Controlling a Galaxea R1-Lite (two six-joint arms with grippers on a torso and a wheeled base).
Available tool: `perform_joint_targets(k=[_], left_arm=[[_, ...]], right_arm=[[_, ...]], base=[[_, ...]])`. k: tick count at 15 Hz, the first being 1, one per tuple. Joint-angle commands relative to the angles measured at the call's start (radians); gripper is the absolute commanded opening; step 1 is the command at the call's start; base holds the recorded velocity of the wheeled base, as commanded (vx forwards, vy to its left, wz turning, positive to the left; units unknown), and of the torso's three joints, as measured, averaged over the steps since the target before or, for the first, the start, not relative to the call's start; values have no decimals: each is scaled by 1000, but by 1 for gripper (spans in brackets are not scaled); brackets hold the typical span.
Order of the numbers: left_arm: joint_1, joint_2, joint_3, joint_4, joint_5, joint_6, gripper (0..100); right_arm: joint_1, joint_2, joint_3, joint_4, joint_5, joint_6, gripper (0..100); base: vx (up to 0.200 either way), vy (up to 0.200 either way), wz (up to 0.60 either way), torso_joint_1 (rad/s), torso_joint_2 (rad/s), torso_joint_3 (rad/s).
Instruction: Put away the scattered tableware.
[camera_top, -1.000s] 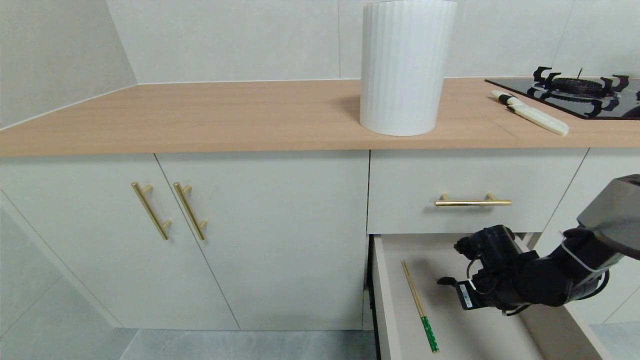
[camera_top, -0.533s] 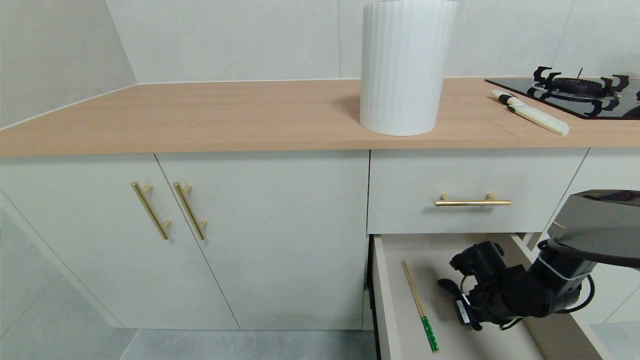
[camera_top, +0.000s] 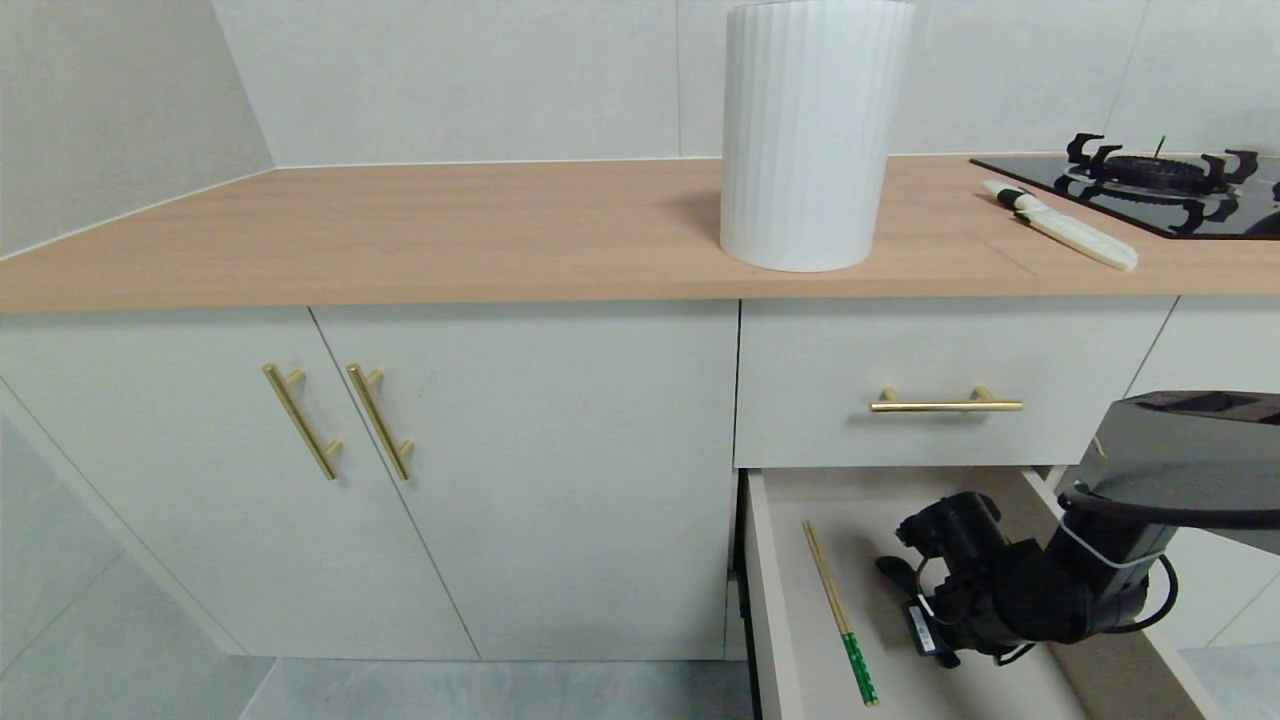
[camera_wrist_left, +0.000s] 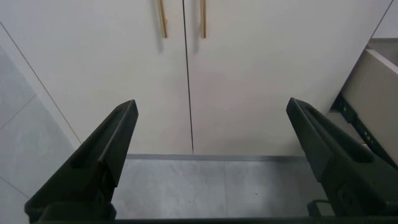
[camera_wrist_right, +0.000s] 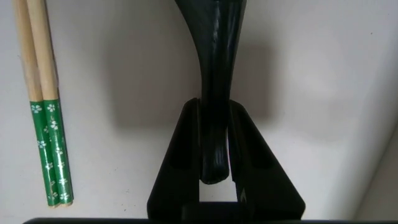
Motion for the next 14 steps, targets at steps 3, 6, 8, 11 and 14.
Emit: perform_joint_targets(k=[3, 6, 8, 11, 14], left_arm=[[0, 0, 0, 0, 0, 0, 100], [0, 0, 0, 0, 0, 0, 100], [0, 0, 0, 0, 0, 0, 100], [0, 0, 0, 0, 0, 0, 100], [0, 0, 0, 0, 0, 0, 100]], right_arm=[[0, 3, 1, 1, 0, 0, 100], [0, -5, 1, 0, -1, 1, 100], [0, -56, 19, 1, -1, 1, 100], [2, -287, 116, 4, 2, 1, 100], [6, -544, 214, 32, 3, -3, 100]], base=[[0, 0, 0, 0, 0, 0], [0, 0, 0, 0, 0, 0], [0, 0, 0, 0, 0, 0], [0, 0, 0, 0, 0, 0], [0, 0, 0, 0, 0, 0]])
